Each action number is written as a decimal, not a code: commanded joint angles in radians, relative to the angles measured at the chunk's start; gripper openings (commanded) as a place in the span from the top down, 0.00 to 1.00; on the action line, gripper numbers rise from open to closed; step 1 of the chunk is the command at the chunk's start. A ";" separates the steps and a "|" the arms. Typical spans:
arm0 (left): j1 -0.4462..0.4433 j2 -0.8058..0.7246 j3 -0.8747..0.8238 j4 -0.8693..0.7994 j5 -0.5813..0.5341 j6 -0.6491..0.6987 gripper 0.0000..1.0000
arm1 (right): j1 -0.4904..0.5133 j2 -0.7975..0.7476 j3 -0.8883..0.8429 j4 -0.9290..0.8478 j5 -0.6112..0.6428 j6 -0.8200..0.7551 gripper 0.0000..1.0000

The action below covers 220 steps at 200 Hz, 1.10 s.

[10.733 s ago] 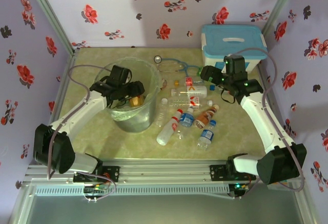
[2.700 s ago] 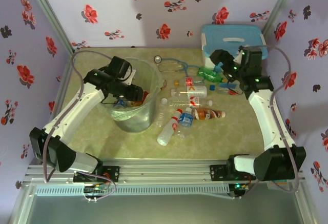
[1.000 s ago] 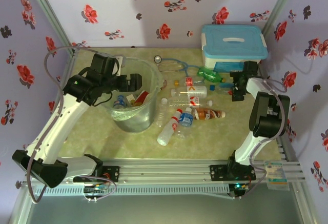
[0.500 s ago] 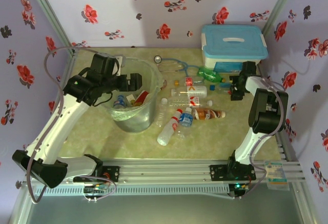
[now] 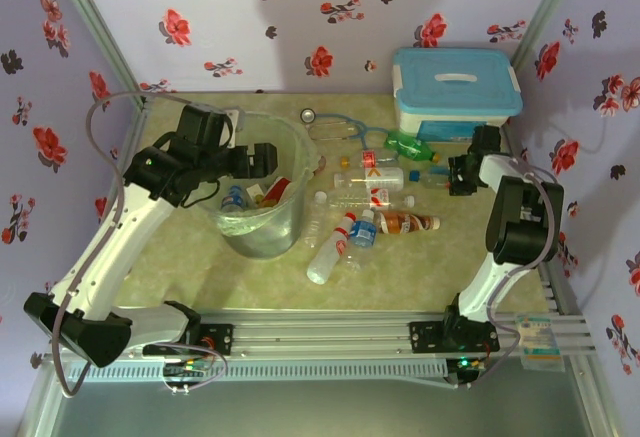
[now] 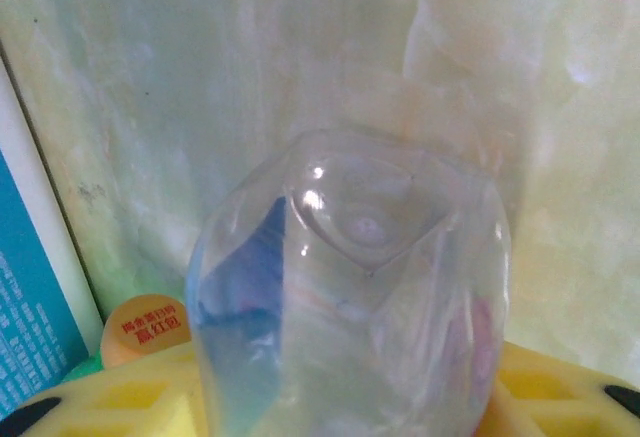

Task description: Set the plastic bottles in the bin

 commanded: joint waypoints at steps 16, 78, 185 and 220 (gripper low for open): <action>0.006 0.009 0.066 0.001 -0.021 0.006 0.00 | -0.021 -0.130 -0.057 -0.038 -0.012 0.006 0.50; 0.006 0.062 0.198 0.025 0.110 0.050 0.00 | -0.023 -0.429 -0.210 0.101 -0.098 -0.089 0.53; -0.089 0.247 0.413 0.076 0.352 0.083 0.00 | 0.314 -0.521 0.161 0.189 -0.352 -0.603 0.62; -0.114 0.283 0.438 0.074 0.353 0.085 0.00 | 0.486 -0.471 0.258 0.274 -0.408 -0.690 0.62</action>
